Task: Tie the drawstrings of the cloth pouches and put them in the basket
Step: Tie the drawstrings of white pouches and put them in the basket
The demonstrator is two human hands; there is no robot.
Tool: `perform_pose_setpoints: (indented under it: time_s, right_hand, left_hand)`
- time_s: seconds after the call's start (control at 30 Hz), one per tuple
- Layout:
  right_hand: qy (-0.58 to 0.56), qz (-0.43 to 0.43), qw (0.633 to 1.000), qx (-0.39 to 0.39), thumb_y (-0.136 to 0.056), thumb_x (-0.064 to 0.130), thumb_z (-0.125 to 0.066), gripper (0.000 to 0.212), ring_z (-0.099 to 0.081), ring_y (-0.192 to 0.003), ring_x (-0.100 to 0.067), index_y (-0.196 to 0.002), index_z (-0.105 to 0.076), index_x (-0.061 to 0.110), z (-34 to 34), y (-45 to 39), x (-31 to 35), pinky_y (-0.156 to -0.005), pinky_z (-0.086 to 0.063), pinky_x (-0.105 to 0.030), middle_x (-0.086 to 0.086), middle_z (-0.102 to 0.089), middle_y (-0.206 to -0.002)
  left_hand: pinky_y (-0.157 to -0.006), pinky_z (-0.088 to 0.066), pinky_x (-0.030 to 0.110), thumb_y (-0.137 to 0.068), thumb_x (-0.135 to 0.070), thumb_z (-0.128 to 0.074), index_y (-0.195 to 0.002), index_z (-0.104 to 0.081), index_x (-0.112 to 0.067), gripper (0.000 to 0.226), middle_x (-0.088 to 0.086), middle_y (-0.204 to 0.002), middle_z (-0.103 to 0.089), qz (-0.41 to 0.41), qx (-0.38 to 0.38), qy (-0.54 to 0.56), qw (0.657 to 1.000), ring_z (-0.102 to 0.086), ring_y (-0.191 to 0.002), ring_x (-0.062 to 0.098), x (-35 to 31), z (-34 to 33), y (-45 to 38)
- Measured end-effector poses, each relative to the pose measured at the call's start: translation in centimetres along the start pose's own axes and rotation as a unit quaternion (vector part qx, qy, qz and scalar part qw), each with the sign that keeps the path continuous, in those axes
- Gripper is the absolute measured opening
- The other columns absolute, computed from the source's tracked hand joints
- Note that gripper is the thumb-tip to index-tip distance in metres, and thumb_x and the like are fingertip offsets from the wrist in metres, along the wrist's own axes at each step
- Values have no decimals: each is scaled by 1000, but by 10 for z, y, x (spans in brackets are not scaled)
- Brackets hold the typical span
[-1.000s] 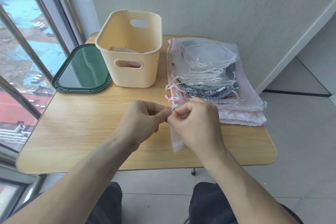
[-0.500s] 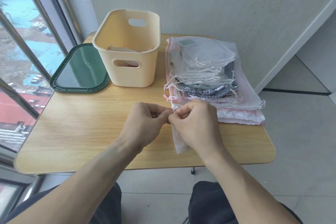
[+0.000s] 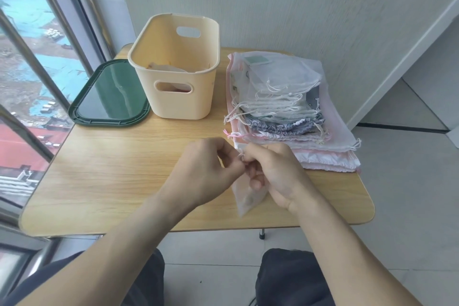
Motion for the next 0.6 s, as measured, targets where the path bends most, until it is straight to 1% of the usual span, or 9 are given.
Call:
perform_pose_setpoints:
  time_s: [0.07, 0.13, 0.23, 0.3, 0.37, 0.4, 0.47, 0.53, 0.6]
  right_hand:
    - [-50, -4, 998, 36, -84, 5, -57, 28, -42, -54, -17, -56, -59, 7, -9, 0, -1, -44, -34, -28, -4, -51, -54]
    - [-81, -21, 994, 68, -82, 6, -55, 17, -43, -58, -16, -66, -56, 6, -17, -1, -5, -45, -35, -27, -4, -50, -60]
    - [-87, -66, 987, 118, -73, 10, -53, 6, -40, -59, -17, -69, -51, 8, -26, 0, -14, -45, -34, -27, -4, -46, -65]
    - [-58, -86, 985, 137, -68, 12, -53, 4, -41, -59, -18, -67, -50, 9, -28, 2, -18, -47, -29, -27, -2, -48, -61]
    - [-52, -92, 985, 138, -65, 12, -53, 5, -41, -58, -17, -67, -50, 9, -27, 1, -19, -50, -26, -30, -1, -49, -59]
    - [-62, -88, 986, 128, -65, 12, -54, 5, -40, -58, -16, -67, -51, 9, -25, 0, -19, -50, -26, -30, -1, -49, -60]
    - [-99, -68, 987, 104, -74, 7, -56, 5, -40, -59, -14, -69, -56, 8, -21, -3, -14, -49, -26, -28, -3, -51, -64]
    - [-138, -58, 985, 87, -85, 0, -53, 16, -40, -61, -13, -73, -59, 8, -19, -4, -12, -47, -26, -25, -3, -52, -66]
    - [-171, -60, 981, 73, -88, -2, -52, 19, -41, -61, -12, -75, -61, 8, -17, -4, -12, -44, -27, -22, -4, -53, -67]
  left_hand:
    - [-42, -34, 14, -84, -31, -69, -73, -66, -13, 21, -14, -45, -55, 85, 19, 86, 992, -44, -41, 4, 15, -4, -1]
    - [-42, -35, 15, -83, -32, -69, -73, -65, -14, 21, -15, -45, -55, 85, 17, 74, 994, -44, -42, 4, 14, -2, -1]
    - [-46, -37, 17, -77, -31, -70, -72, -63, -20, 14, -19, -54, -56, -27, -24, -67, 997, -49, -49, 5, -4, 11, 2]
    - [-52, -42, 24, -76, -30, -70, -72, -61, -24, 12, -17, -65, -56, -110, -25, -152, 982, -49, -53, 4, -15, 11, 3]
    - [-51, -43, 28, -78, -29, -69, -76, -61, -23, 10, -14, -71, -57, -152, -25, -188, 970, -48, -54, 5, -20, 8, 4]
    - [-51, -43, 26, -80, -29, -68, -77, -62, -22, 10, -13, -72, -58, -156, -28, -185, 970, -48, -54, 6, -21, 8, 5]
    - [-50, -37, 15, -83, -29, -64, -76, -63, -21, 11, -13, -69, -59, -123, -29, -123, 984, -52, -55, 5, -18, 10, 5]
    - [-49, -37, 13, -86, -26, -65, -75, -64, -21, 12, -15, -63, -61, -66, -28, -34, 997, -52, -51, 5, -7, 13, 2]
    - [-47, -36, 12, -87, -22, -67, -73, -64, -21, 15, -20, -65, -62, -40, -31, 9, 999, -49, -46, 5, -2, 16, 1]
Point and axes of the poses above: each hand's wrist, its own y-axis away from the middle knuckle, its own z-axis out of the back of the hand, x = y × z, the point moved 10 cm from there along -y, towards the middle knuckle
